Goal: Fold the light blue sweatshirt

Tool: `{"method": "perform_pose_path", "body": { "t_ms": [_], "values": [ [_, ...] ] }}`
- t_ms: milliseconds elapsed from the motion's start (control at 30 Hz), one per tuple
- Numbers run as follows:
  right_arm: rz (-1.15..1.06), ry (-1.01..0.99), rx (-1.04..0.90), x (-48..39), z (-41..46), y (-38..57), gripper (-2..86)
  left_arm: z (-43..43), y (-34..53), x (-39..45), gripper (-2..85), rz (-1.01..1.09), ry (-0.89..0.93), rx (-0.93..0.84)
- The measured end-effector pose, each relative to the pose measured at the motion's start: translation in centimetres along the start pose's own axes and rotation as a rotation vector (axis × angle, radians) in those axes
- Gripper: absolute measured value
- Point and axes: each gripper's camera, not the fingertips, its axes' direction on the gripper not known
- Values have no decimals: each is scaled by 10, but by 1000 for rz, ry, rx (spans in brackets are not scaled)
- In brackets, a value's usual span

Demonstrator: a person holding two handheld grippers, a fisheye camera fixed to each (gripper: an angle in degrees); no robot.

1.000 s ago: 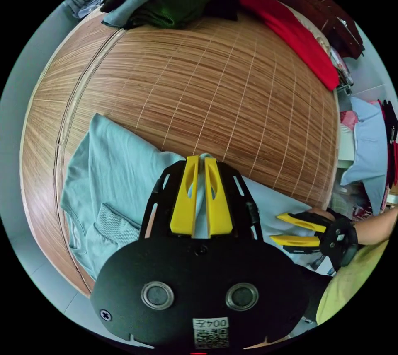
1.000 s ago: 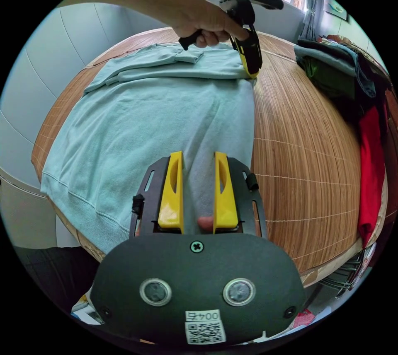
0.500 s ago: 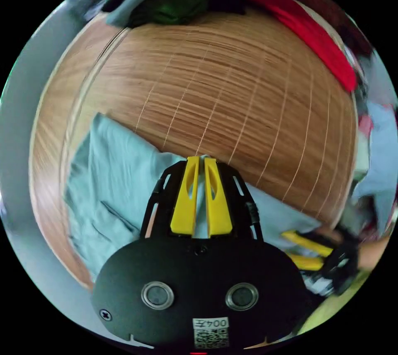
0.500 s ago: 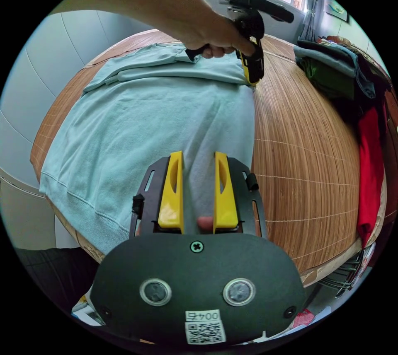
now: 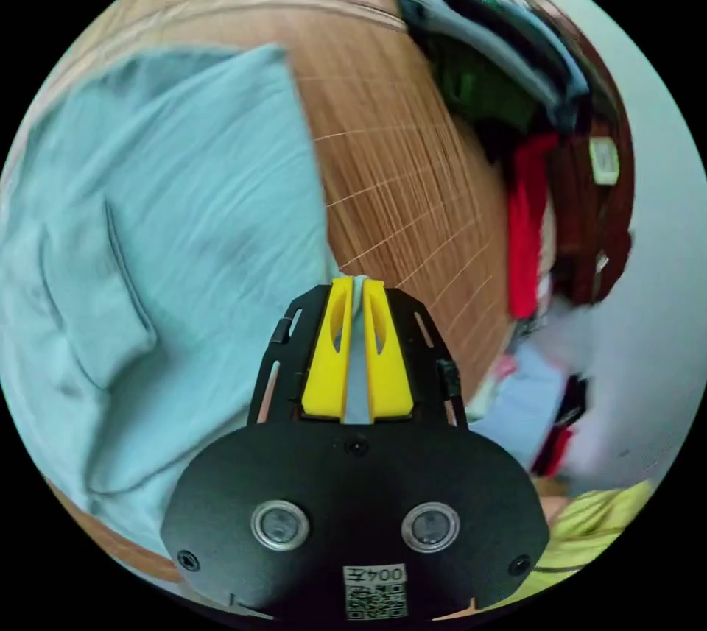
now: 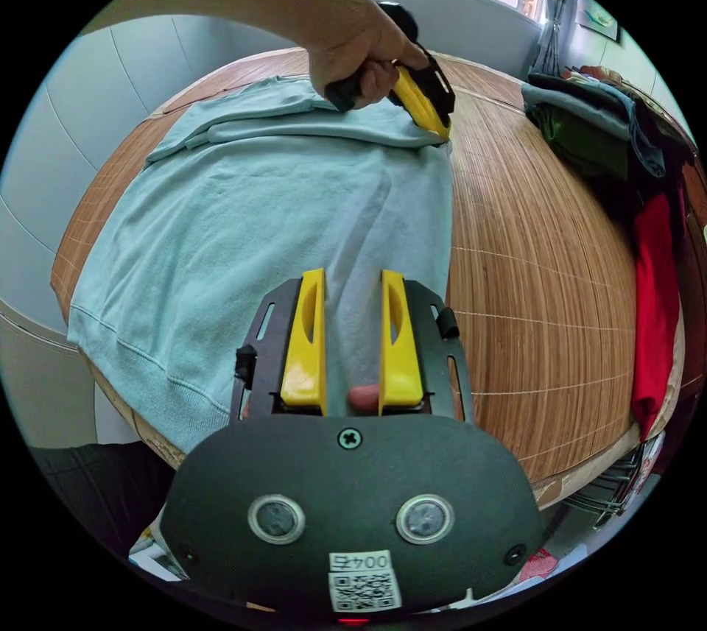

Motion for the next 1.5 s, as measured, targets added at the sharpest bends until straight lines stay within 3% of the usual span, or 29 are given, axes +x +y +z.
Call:
{"method": "perform_pose_path", "body": {
  "t_ms": [167,233,300,400,533,667,833,933,1033,1067,1200,1500],
  "values": [
    [-3,7,0,3,-9,0,117,38,29,113,24,786,-793,-81],
    [-3,7,0,4,-12,0,117,60,45,127,29,1002,-959,-171],
    [-4,9,0,6,-15,0,117,65,47,133,36,1099,-997,-256],
    [-5,10,0,9,-21,0,117,38,15,134,59,991,-755,-346],
    [-3,7,-1,15,-29,0,117,-28,-34,120,114,736,-323,-206],
    [-3,3,-6,22,-38,-3,117,-74,-2,77,91,569,-175,10],
    [17,-23,-20,39,-50,-8,110,-73,137,-11,53,278,-235,179],
    [9,-189,-78,68,-65,-22,60,-63,244,-58,20,82,-392,217],
    [3,-387,-59,115,-84,-51,15,-56,327,-98,9,-136,-372,200],
    [47,-360,-21,138,-92,-64,15,-53,351,-107,6,-194,-370,199],
    [167,-270,-21,199,-88,-112,57,-42,387,-122,3,-256,-340,244],
    [314,-429,-132,263,-41,-168,92,-32,398,-117,2,-256,-407,277]
  ]
}}
